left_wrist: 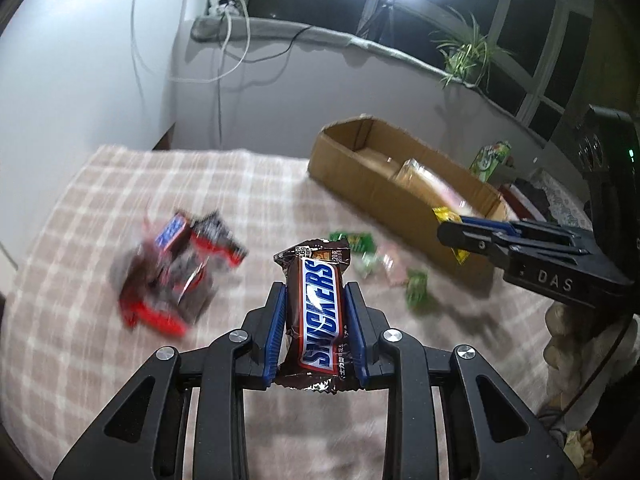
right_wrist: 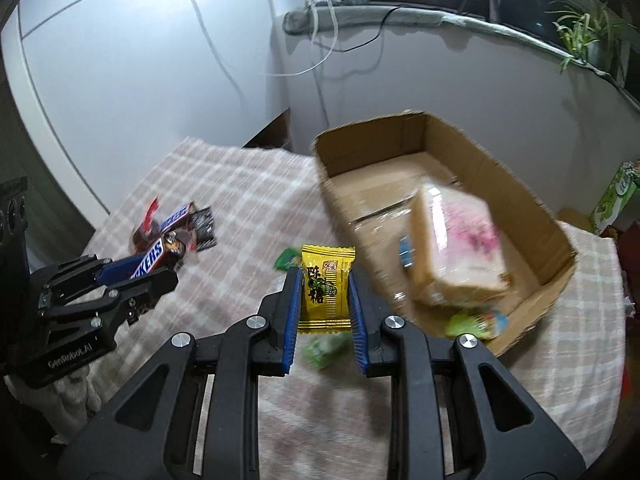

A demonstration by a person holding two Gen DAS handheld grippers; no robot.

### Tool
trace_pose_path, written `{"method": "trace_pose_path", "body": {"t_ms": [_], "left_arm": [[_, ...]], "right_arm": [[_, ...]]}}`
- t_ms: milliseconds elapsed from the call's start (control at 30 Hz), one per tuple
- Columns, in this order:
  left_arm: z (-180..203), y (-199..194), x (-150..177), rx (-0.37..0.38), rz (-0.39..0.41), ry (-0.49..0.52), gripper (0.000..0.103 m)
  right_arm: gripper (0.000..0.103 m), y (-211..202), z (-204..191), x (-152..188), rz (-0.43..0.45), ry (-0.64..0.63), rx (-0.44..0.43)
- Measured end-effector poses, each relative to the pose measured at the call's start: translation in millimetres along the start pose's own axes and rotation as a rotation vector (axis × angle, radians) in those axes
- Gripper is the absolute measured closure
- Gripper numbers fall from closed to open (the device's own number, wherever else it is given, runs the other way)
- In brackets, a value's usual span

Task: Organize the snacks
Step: 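Carry the Snickers bar with the left tool into the box while the right tool drops the yellow packet there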

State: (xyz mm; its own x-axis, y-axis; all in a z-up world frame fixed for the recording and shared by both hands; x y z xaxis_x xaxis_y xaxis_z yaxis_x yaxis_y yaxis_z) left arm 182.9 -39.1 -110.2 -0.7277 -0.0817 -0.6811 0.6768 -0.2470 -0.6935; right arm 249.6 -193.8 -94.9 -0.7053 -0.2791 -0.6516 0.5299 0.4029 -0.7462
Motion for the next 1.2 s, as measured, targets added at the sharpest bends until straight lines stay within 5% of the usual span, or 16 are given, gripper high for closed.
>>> {"method": "trace_pose_path", "body": {"t_ms": [700, 1200], "left_arm": [[44.8, 68.0, -93.7, 0.047, 0.013, 0.04, 0.076], [71.0, 122.7, -110.8, 0.05, -0.048, 0.089, 0.076]], "right_arm": [[0.079, 3.3, 108.5, -27.4, 0.01, 0.115, 0.113], [0.079, 24.2, 149.7, -27.2, -0.023, 0.154, 0.146]]}}
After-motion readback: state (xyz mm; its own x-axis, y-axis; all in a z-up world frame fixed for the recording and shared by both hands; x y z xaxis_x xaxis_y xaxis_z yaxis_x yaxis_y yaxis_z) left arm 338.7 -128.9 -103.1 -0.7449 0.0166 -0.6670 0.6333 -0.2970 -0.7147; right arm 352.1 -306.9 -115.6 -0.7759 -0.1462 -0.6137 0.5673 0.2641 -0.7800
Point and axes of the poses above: each gripper's, at about its wrist camera, not at the fingertips, and y roughly the way its jaws point, z to its right, x to its underside, the point moved 5 cm from there along y, roughly the way its jaws point, and after that the axes turned 1 degree about -z, right-handed, at the moved point
